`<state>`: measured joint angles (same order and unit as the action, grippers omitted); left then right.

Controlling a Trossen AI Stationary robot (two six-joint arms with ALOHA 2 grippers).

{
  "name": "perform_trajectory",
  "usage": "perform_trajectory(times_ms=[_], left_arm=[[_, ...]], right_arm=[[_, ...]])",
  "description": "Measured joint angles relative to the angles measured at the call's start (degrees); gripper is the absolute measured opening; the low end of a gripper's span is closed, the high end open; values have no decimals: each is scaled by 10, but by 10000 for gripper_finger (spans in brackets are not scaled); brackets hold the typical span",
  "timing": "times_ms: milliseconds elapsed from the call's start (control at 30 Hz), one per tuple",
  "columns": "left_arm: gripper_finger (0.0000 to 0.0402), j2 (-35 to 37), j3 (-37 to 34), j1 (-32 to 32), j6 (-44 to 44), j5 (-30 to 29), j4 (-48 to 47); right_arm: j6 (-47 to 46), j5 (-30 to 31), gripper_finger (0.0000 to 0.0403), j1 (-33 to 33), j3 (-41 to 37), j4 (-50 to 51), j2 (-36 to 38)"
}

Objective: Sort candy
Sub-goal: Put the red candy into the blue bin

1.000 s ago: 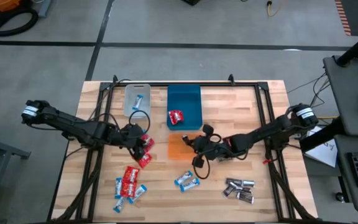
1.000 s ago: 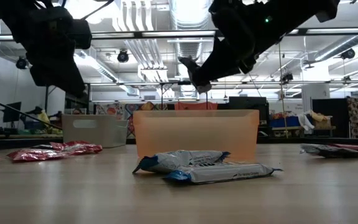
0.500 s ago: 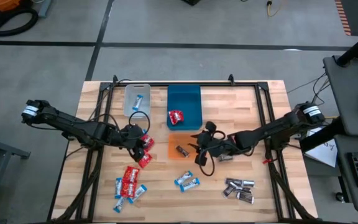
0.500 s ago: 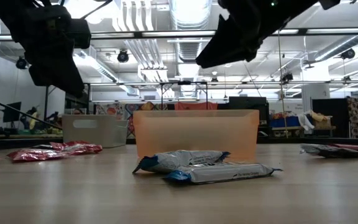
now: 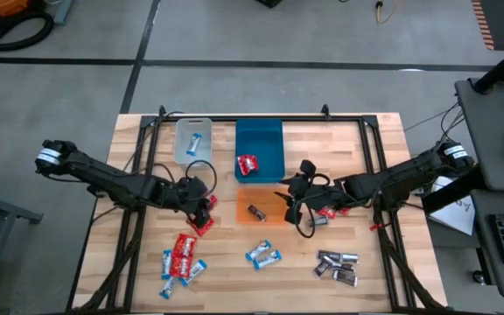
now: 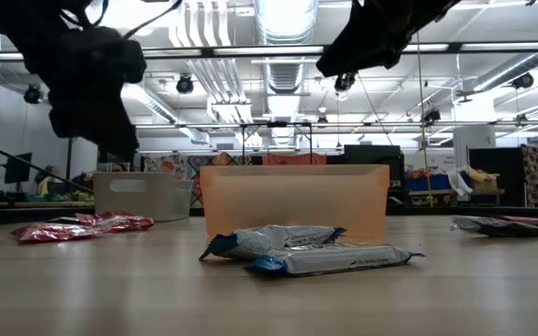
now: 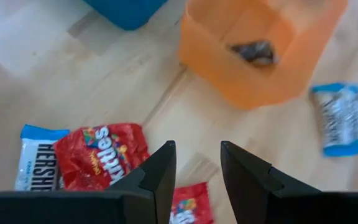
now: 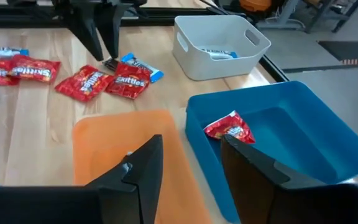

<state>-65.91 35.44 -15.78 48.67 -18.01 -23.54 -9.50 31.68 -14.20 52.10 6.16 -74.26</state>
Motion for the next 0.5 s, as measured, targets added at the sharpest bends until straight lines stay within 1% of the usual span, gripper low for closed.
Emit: perform_trajectory(times_ms=[67,133,300,400,500], left_arm=[[123,-21,0,-4,-23,-9,0],[133,-40,0,-10,-42,-30,1],[154,-67,0,-27,-97,-74,9],[159,-83,0,-47,-138,-112,10],[161,-98,0,-59,-146,-144,10]], right_arm=[[11,0,157,0,0,0,0],[20,0,160,0,0,4,0],[21,-1,167,11,0,30,0],[21,-1,171,18,-1,37,0],[21,-1,175,22,-1,42,0]])
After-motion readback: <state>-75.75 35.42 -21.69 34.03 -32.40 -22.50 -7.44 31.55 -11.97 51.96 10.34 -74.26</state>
